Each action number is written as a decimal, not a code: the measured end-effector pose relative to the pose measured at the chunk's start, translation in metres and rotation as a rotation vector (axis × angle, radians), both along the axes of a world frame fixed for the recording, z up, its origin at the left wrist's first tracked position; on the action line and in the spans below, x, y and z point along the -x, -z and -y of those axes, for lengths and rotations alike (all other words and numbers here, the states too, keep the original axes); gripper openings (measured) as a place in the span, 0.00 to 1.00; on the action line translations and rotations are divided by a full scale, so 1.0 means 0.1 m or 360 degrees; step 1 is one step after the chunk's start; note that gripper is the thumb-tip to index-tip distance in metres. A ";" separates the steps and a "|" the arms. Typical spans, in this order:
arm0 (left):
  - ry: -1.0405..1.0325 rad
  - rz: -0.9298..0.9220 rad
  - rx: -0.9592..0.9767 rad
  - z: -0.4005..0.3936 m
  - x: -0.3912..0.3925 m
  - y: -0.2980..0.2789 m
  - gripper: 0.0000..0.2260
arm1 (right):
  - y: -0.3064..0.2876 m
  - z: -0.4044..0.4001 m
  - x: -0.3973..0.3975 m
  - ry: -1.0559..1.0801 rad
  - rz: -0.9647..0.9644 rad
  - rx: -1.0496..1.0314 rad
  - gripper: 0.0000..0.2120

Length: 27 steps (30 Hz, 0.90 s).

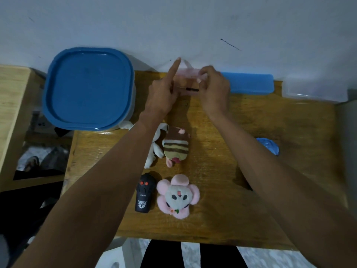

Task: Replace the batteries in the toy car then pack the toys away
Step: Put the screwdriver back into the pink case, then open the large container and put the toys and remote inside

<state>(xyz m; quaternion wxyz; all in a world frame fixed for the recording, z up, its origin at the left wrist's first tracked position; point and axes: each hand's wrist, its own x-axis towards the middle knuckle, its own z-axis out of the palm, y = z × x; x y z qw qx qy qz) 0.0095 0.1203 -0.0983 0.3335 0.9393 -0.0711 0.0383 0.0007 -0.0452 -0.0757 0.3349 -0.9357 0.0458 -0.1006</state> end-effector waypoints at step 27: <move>0.0045 -0.0449 -0.0013 -0.04 0.15 -0.81 0.23 | -0.64 -0.32 0.03 0.0015 -0.0599 0.0343 0.18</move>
